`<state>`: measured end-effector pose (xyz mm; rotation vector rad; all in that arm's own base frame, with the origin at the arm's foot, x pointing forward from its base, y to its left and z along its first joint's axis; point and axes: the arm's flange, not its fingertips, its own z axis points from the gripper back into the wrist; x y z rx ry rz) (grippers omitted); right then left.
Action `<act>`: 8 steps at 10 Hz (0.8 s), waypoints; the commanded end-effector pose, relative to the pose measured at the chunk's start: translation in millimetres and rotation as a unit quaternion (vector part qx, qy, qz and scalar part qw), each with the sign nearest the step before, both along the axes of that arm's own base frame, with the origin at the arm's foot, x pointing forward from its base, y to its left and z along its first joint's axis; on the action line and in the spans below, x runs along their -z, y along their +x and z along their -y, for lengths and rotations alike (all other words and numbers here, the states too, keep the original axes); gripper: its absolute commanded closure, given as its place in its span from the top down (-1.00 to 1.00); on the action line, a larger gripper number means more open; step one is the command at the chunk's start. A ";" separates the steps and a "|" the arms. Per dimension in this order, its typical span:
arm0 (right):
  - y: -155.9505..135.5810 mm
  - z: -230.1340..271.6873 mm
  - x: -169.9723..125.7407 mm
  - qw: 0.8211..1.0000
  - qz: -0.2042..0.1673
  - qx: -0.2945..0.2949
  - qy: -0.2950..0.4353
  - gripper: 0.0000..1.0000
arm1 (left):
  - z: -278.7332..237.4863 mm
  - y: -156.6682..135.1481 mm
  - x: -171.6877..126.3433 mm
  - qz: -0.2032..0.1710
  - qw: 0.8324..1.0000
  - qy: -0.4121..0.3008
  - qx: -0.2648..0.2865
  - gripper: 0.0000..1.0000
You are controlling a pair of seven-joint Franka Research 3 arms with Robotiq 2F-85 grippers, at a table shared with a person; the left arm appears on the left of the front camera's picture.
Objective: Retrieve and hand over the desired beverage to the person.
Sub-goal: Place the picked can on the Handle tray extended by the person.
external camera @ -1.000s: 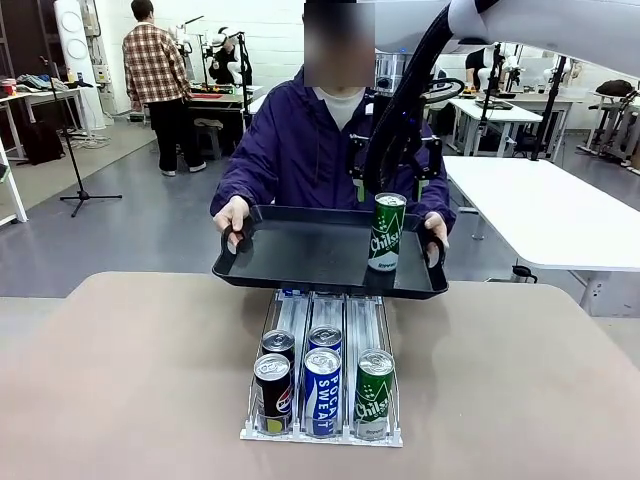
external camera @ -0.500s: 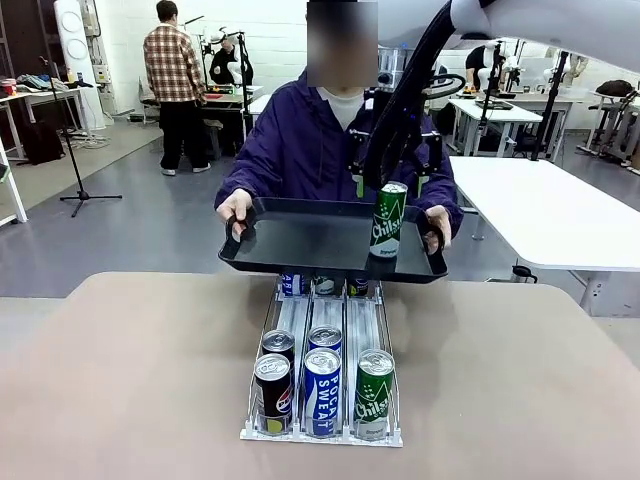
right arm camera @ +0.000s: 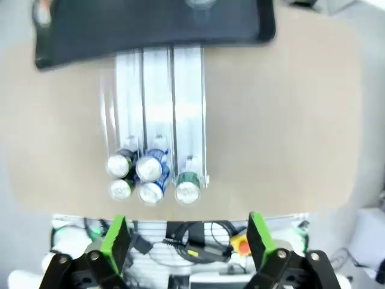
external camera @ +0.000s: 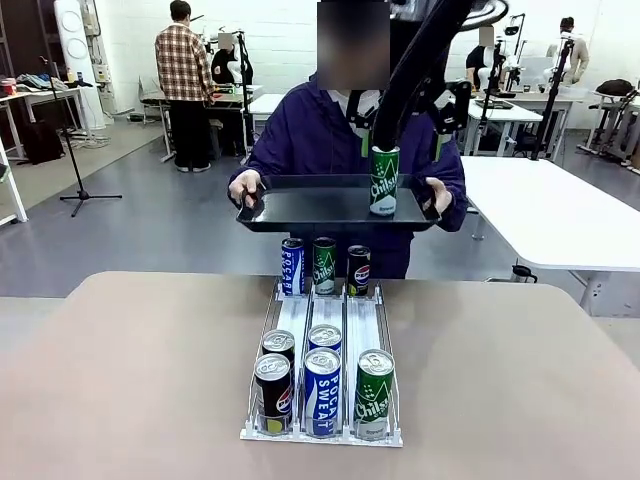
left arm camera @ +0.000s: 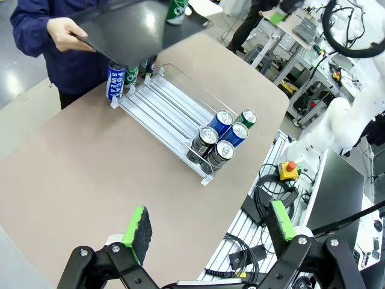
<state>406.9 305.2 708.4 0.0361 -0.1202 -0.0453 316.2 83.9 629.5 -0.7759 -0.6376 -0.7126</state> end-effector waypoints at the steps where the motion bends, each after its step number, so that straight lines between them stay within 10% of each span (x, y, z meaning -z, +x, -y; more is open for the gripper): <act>1: -46.2 6.6 23.9 1.000 -0.008 -0.009 -0.007 1.00 | -0.2 0.0 -0.9 0.009 1.000 -0.007 0.005 1.00; 8: -69.8 4.0 25.0 0.999 -0.013 -0.007 -0.032 1.00 | -0.2 0.0 -0.9 0.009 1.000 -0.007 0.005 1.00</act>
